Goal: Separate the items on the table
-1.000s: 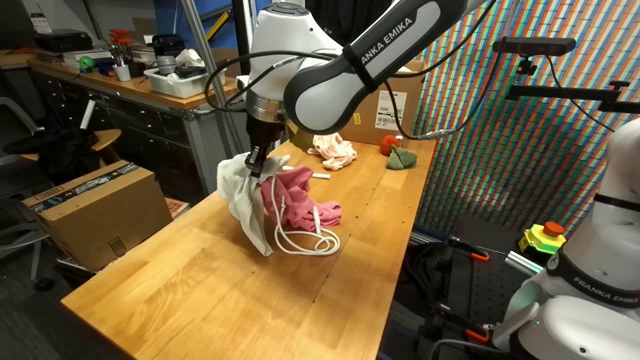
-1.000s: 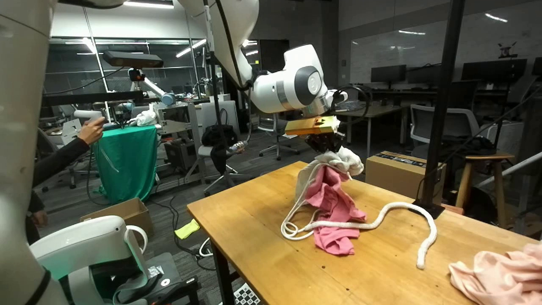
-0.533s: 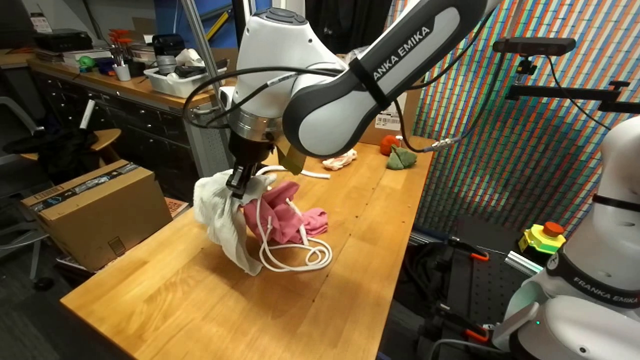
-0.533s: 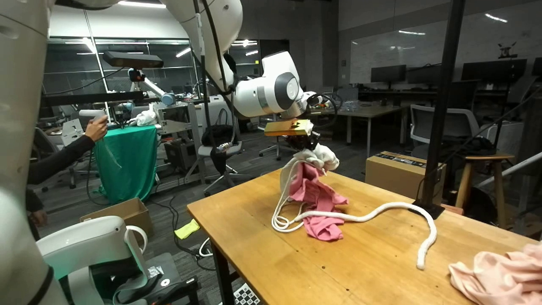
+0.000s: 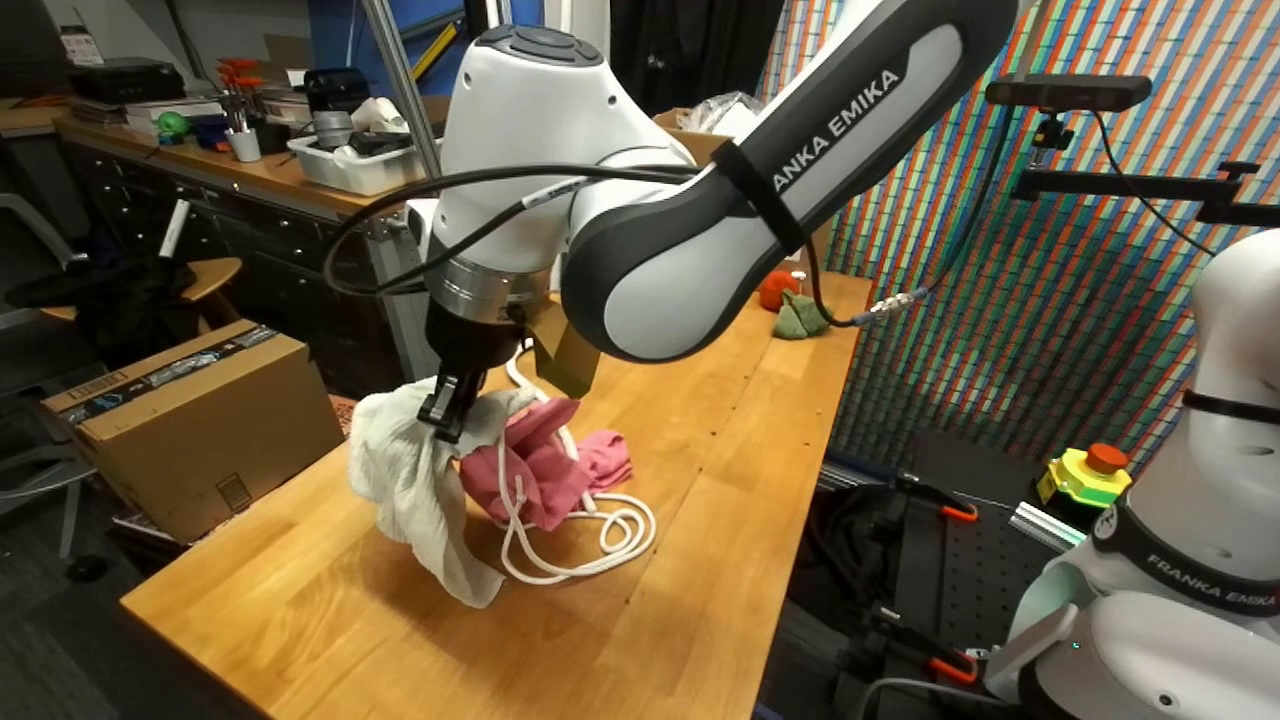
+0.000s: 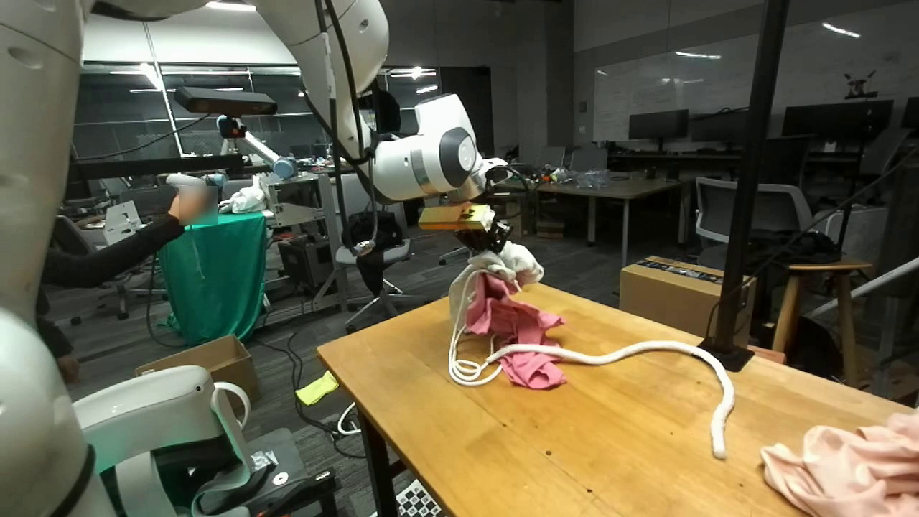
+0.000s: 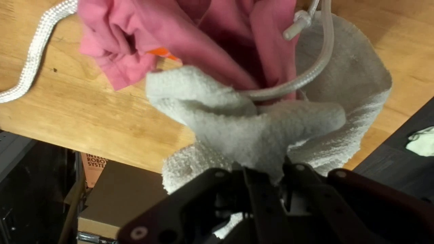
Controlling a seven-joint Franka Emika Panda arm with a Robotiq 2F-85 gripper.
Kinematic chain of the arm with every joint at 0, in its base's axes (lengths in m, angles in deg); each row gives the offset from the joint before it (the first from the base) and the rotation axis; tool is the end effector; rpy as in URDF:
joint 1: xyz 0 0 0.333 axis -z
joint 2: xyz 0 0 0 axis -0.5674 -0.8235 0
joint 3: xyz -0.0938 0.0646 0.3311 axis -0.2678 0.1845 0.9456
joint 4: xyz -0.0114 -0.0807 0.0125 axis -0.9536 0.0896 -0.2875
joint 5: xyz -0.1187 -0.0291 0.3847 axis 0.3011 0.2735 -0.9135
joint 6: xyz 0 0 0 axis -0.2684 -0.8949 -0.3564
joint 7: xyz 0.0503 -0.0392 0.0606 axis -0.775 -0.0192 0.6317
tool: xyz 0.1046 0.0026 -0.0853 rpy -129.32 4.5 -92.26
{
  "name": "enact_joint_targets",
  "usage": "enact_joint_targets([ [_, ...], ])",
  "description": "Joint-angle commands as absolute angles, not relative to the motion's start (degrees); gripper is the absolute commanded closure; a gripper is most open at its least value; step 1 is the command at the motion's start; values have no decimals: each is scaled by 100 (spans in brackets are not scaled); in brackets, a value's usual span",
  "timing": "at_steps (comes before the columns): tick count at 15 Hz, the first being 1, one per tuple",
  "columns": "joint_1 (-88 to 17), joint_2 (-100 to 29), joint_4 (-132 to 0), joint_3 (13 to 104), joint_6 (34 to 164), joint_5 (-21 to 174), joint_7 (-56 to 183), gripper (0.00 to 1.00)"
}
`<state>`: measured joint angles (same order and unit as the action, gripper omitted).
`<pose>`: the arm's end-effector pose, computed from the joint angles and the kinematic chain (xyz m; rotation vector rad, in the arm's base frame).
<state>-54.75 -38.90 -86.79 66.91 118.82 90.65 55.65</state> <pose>0.6068 0.2852 0.3284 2.9856 0.6722 0.6081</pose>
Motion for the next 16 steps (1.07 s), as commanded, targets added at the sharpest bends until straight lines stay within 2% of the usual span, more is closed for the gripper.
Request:
enact_joint_targets([
  [1,-5754,-3943,-8275,6668,11106,9407,5459,92],
  [5,-6040,-4104,-7749,6760,10244,9944,5395,92],
  [13,-6350,-4658,-7117,6497,11095,10136,3954,92],
  [14,-6377,-4725,-7057,6407,11158,10181,3815,74],
  [15,-6379,-4761,-7021,6341,11147,10202,3766,62],
  [16,-6387,-4813,-6988,6271,11141,10230,3733,56],
])
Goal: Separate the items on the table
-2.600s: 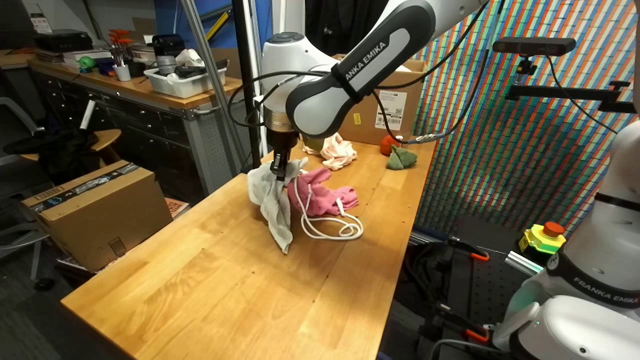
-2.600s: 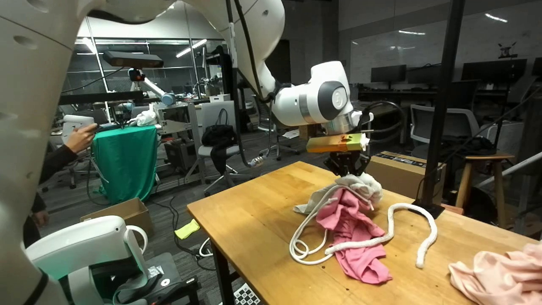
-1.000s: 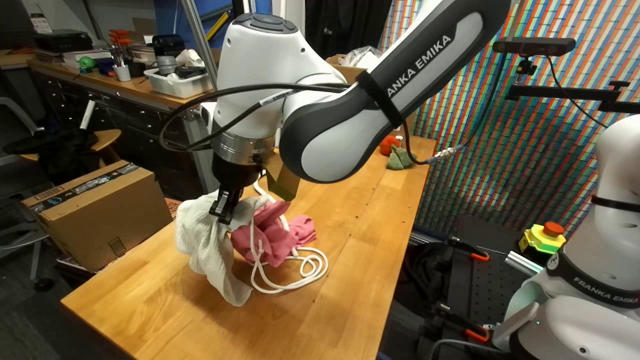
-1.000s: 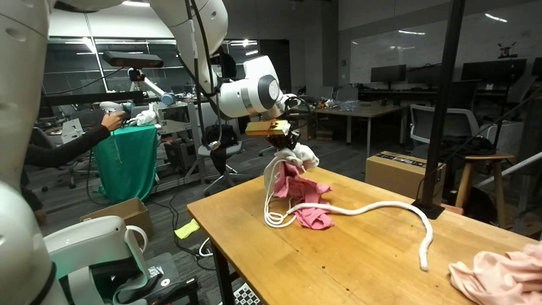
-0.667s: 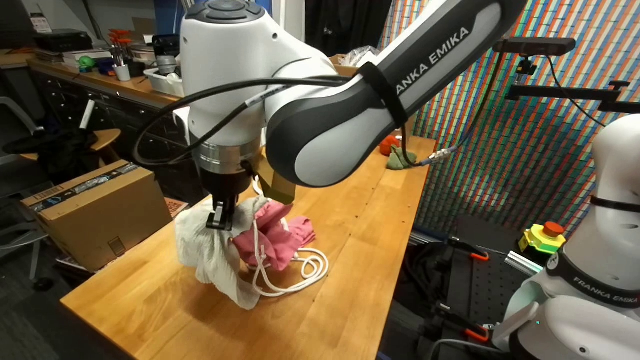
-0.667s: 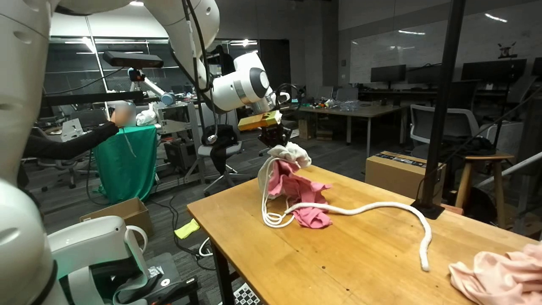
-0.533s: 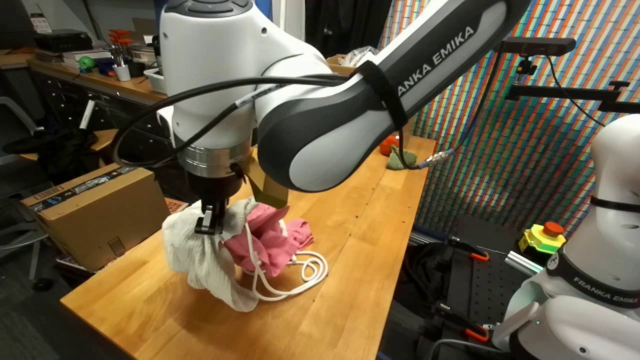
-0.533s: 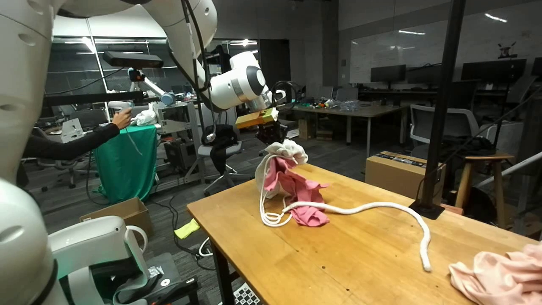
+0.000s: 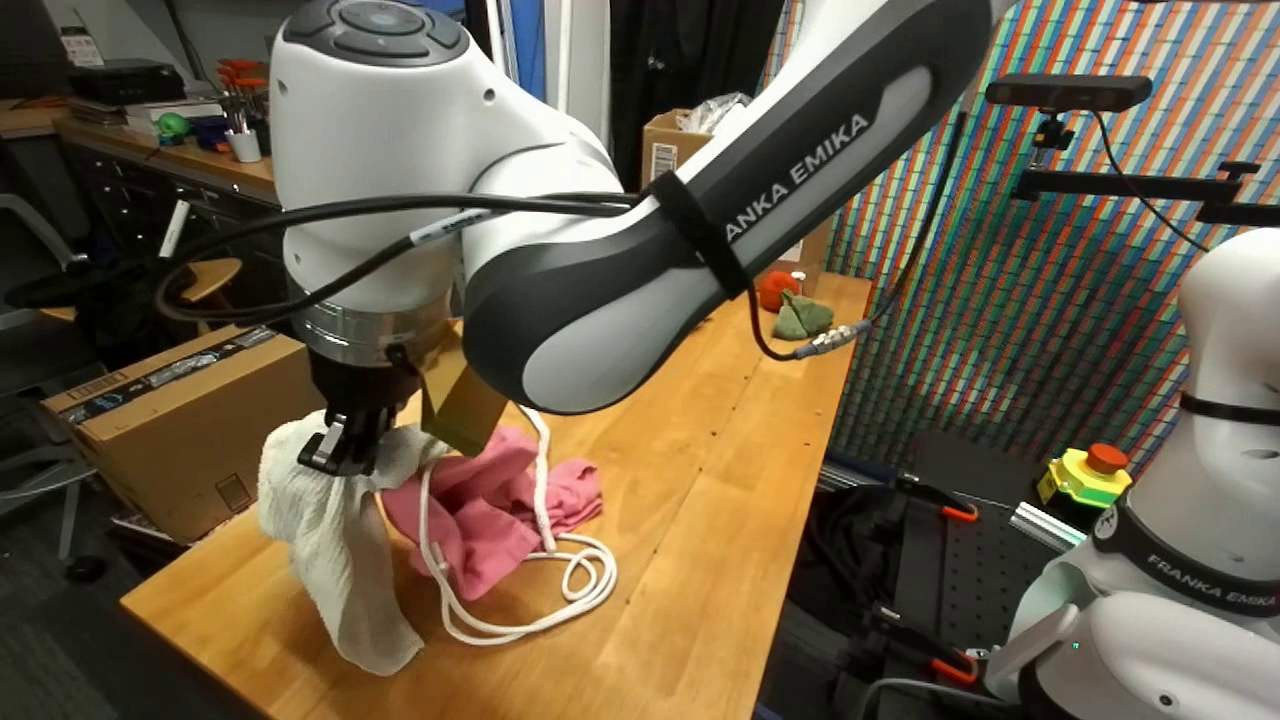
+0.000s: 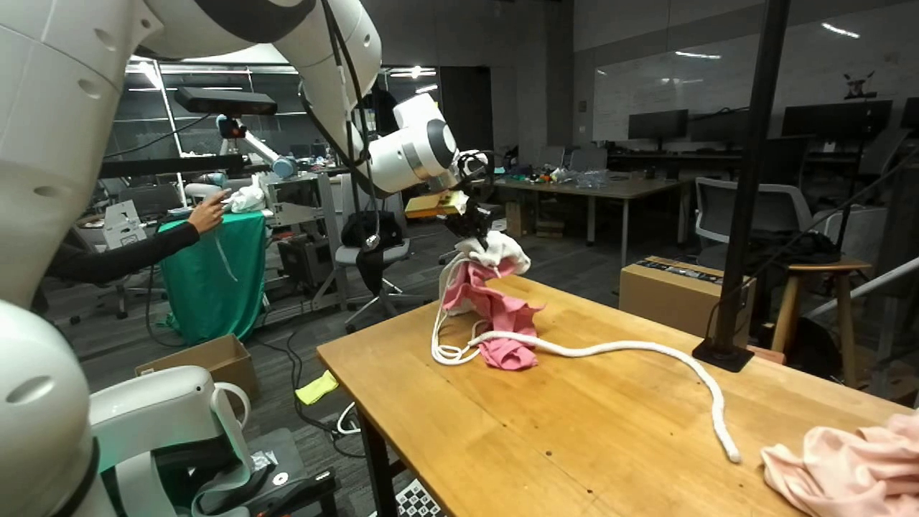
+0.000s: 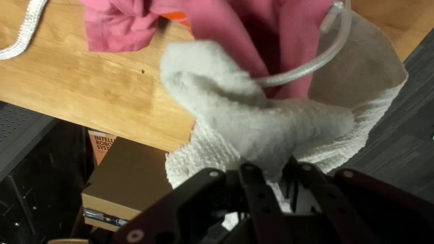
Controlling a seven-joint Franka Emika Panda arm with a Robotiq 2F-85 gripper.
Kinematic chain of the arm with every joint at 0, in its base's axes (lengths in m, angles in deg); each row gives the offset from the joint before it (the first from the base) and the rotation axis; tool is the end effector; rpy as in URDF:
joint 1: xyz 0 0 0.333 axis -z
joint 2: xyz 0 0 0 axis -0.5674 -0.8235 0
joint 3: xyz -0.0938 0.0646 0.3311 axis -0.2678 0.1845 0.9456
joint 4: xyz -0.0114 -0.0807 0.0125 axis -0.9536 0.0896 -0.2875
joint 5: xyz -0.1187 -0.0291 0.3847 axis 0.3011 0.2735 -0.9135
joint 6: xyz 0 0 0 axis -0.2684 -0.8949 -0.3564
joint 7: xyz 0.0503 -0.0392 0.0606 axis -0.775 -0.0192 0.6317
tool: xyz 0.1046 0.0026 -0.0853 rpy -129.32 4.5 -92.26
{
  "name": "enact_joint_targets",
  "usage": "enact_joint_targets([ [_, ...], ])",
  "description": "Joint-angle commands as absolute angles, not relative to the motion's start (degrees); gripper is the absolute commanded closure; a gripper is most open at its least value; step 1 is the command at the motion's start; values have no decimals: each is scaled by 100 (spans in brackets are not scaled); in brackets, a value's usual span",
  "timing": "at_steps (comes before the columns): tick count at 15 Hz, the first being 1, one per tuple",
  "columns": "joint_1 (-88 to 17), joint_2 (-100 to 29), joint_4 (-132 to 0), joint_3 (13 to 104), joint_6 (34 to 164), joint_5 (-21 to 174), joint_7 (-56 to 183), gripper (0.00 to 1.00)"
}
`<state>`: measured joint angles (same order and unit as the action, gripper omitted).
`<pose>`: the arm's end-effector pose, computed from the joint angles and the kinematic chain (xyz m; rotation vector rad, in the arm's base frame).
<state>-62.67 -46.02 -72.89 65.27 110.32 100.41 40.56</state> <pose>0.6245 0.3715 0.3403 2.9178 0.5754 0.6562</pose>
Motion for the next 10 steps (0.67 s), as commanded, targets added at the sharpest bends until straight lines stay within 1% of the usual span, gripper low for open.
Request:
enact_joint_targets([
  [1,-6381,-4821,-6967,6217,11076,10227,3735,47],
  [4,-6368,-4778,-6994,6056,10871,10255,3787,25],
  [7,-6282,-4577,-7214,5994,10372,10255,3960,3],
  [8,-6254,-4503,-7330,5952,10212,10330,3968,0],
  [10,-6097,-4396,-7515,5964,9970,10358,4083,0],
])
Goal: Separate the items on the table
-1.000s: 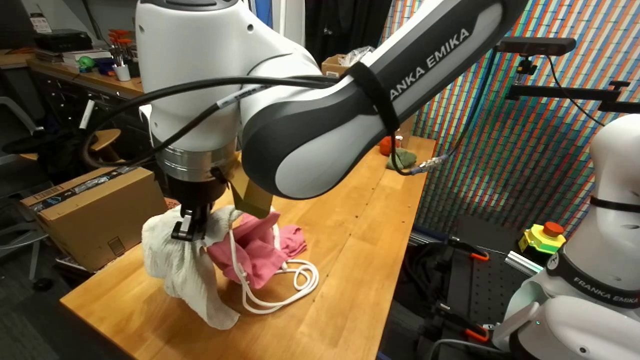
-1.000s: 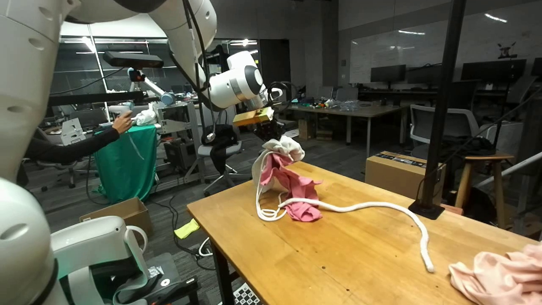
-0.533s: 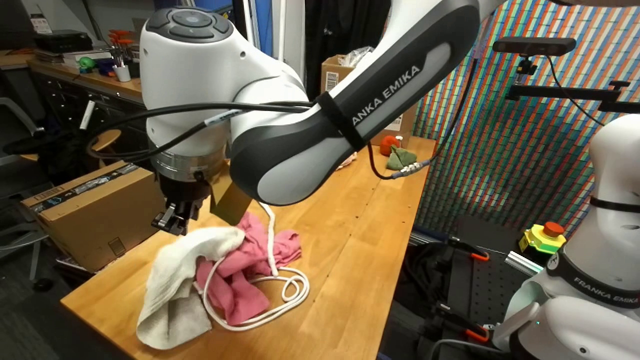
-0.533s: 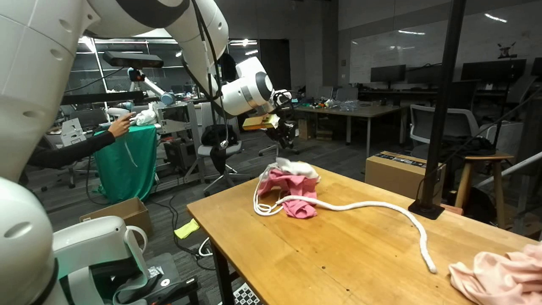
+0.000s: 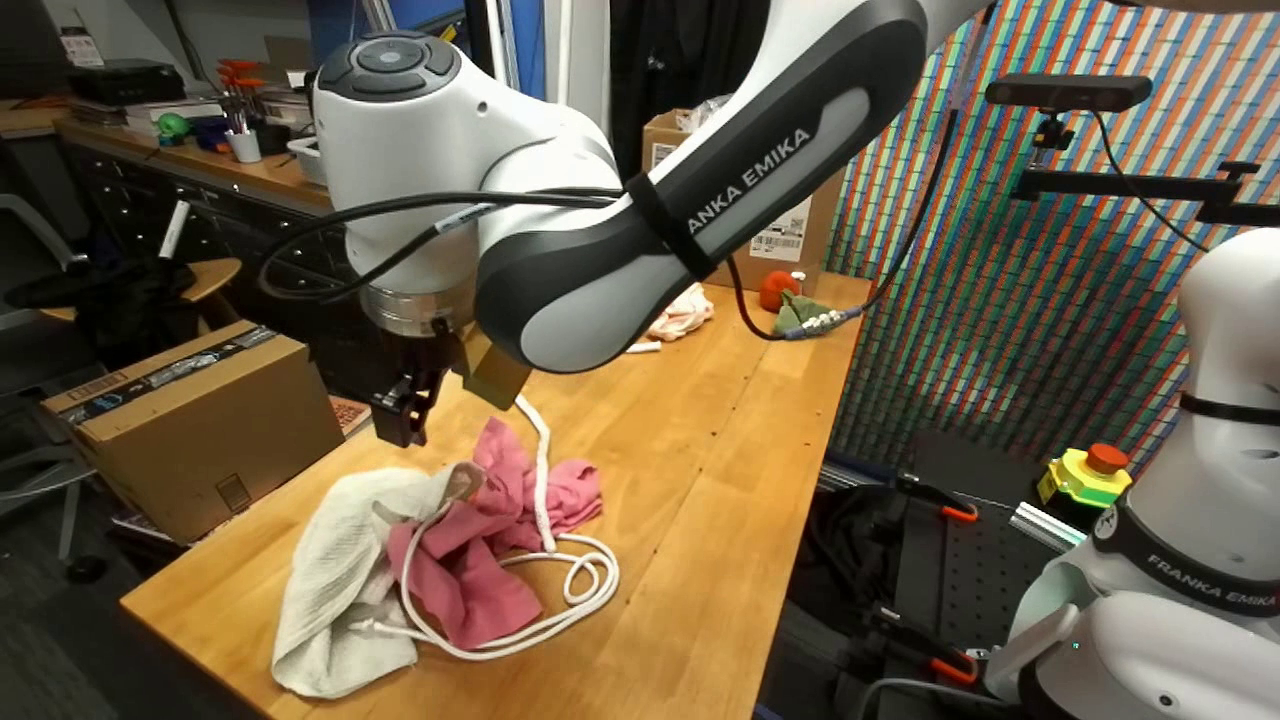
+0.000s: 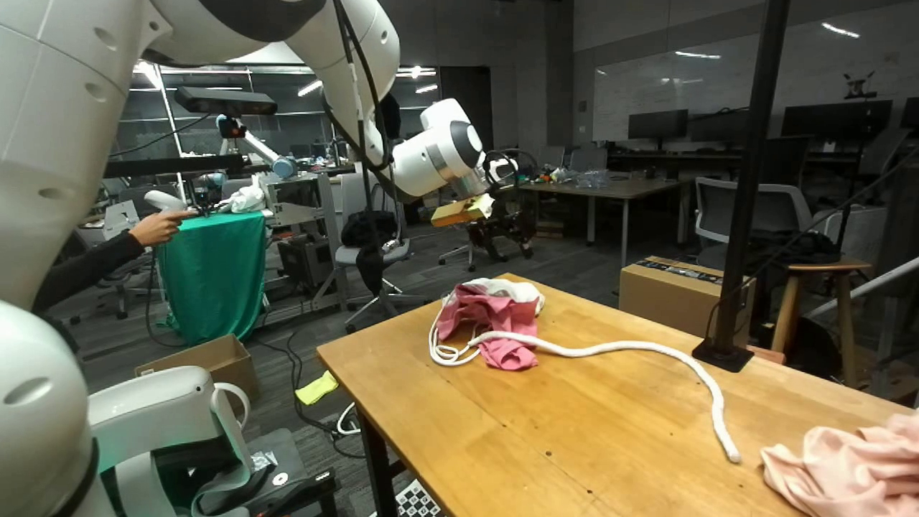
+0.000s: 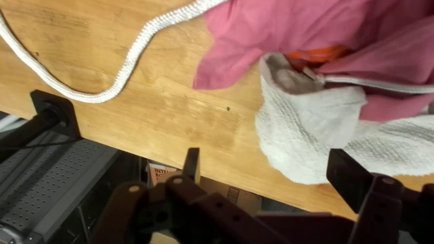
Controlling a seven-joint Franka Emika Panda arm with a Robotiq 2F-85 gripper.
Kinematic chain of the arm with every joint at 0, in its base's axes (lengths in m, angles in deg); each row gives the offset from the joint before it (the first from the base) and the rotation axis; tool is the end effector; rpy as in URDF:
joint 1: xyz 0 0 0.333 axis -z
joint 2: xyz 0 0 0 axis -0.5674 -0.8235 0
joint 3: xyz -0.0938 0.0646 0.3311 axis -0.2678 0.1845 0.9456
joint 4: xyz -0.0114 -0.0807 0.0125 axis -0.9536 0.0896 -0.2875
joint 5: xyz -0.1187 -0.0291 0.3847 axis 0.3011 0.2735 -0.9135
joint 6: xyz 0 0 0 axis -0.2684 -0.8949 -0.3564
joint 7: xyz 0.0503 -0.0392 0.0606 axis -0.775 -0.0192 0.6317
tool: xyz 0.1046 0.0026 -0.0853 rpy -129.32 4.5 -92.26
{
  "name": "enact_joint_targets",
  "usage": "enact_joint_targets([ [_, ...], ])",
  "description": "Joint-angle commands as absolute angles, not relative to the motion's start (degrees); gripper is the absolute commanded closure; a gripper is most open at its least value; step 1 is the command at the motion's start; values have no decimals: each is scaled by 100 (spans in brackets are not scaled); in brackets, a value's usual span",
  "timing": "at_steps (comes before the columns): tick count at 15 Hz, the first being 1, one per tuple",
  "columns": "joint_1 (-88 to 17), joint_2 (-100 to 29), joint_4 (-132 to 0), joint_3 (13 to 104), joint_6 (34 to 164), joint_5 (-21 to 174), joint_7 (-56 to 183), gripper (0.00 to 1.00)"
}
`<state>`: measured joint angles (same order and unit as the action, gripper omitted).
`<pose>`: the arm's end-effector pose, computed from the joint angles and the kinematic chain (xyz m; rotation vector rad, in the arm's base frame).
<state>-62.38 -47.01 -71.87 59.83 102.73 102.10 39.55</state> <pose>0.6526 0.3018 0.3227 2.8192 0.4049 0.5032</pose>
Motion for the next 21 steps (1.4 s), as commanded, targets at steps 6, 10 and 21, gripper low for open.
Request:
enact_joint_targets([
  [6,-5341,-4274,-7944,6016,9866,10012,4438,0],
  [10,-4841,-4377,-8038,6050,10032,9587,4711,0],
  [21,-4193,-4991,-7726,6321,10408,7872,5342,0],
])
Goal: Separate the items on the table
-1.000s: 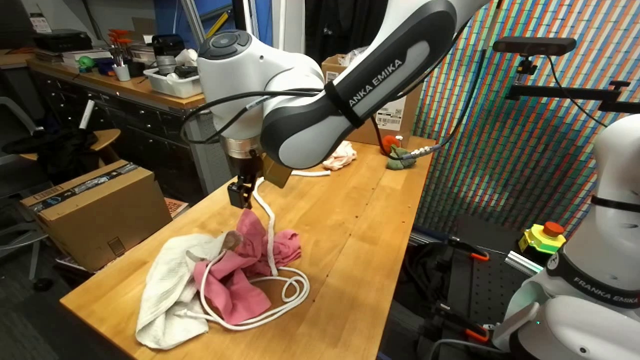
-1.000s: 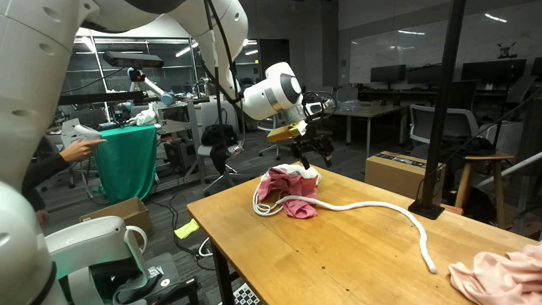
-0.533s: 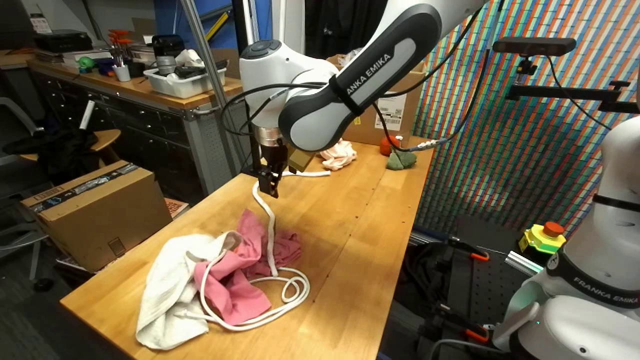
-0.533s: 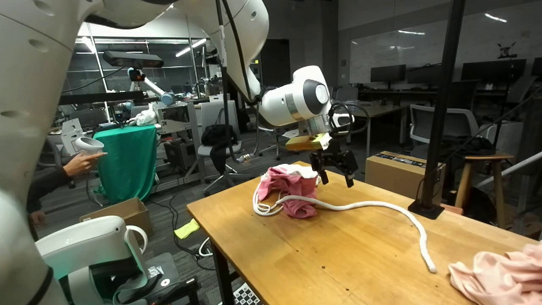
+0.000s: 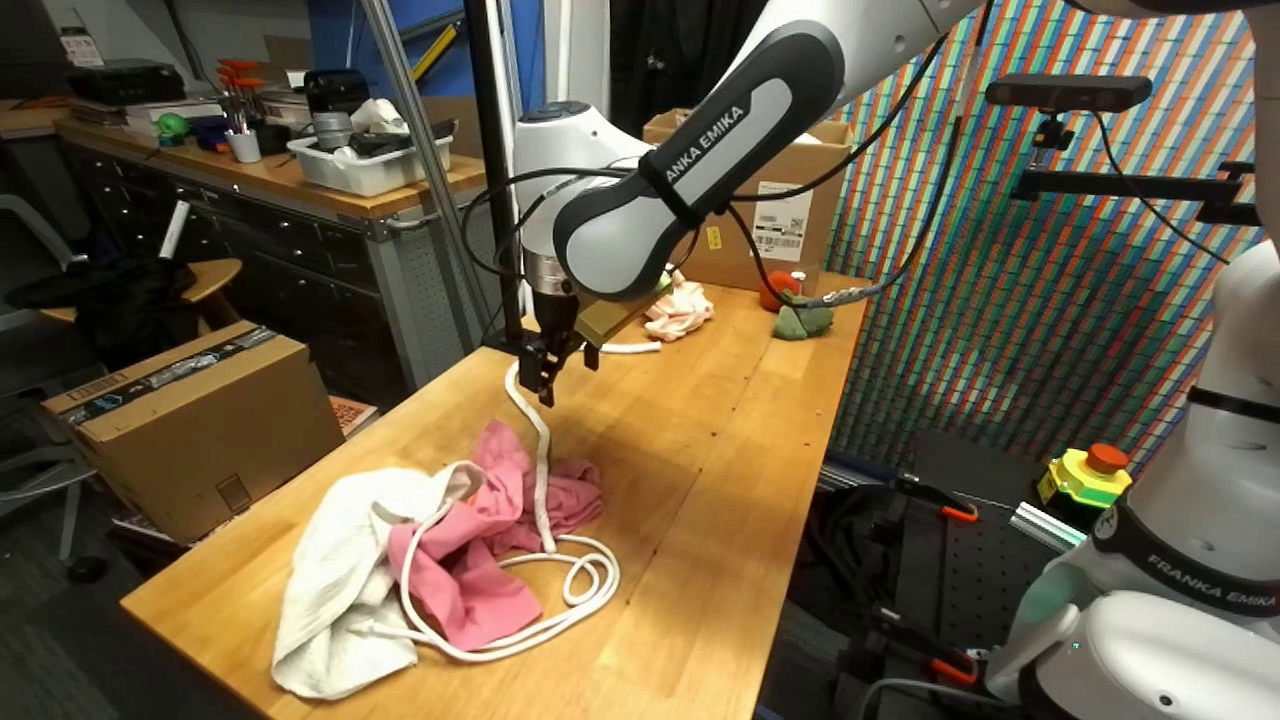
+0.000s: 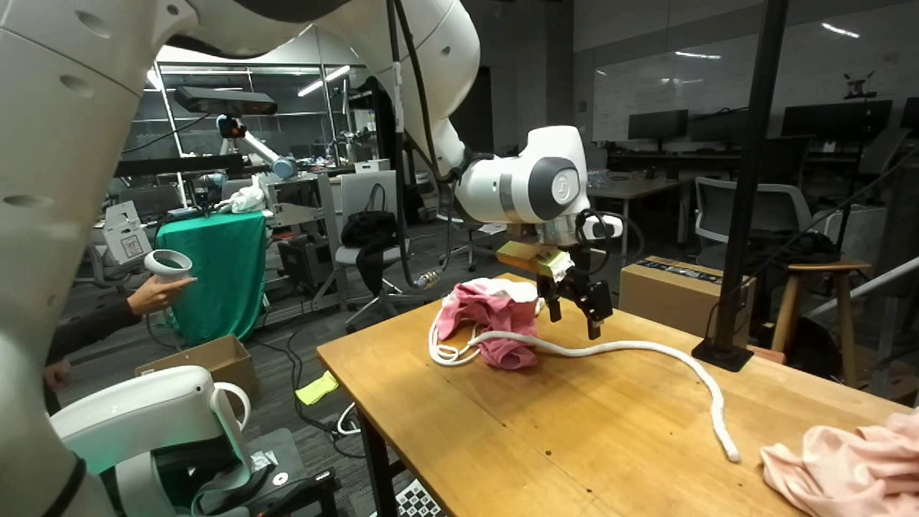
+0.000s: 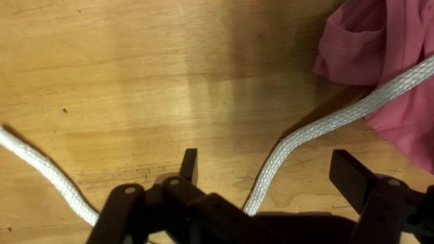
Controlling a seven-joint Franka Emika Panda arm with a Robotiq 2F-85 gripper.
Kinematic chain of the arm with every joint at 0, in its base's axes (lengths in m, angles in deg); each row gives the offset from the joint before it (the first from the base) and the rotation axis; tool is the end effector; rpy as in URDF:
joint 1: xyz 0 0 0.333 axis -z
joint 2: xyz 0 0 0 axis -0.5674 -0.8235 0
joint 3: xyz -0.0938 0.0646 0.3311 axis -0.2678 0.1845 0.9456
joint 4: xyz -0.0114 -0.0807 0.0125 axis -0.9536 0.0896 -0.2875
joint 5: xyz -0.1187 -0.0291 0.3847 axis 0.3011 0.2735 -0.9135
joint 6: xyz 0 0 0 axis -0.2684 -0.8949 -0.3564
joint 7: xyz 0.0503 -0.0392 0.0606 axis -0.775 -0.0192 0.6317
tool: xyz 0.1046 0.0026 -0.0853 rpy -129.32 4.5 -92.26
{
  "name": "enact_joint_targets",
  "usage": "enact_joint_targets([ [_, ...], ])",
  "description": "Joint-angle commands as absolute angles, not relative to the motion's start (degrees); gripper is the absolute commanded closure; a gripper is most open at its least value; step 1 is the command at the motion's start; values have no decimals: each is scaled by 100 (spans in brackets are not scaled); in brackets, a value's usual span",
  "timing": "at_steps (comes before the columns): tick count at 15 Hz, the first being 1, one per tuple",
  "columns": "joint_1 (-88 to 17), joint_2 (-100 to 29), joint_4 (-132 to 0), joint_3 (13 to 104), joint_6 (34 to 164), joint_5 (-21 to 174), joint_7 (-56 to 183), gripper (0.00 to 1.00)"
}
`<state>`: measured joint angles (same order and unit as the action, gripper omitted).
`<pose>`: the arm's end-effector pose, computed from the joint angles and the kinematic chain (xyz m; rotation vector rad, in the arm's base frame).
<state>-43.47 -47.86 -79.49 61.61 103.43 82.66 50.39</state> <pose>0.6692 0.0953 0.2501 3.0458 -0.0839 0.1360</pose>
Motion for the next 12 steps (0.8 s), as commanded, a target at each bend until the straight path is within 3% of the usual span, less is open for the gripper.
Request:
enact_joint_targets([
  [1,-4189,-5055,-7668,6338,10371,7790,5406,0],
  [12,-4428,-5895,-6915,6350,10234,7839,5508,0],
])
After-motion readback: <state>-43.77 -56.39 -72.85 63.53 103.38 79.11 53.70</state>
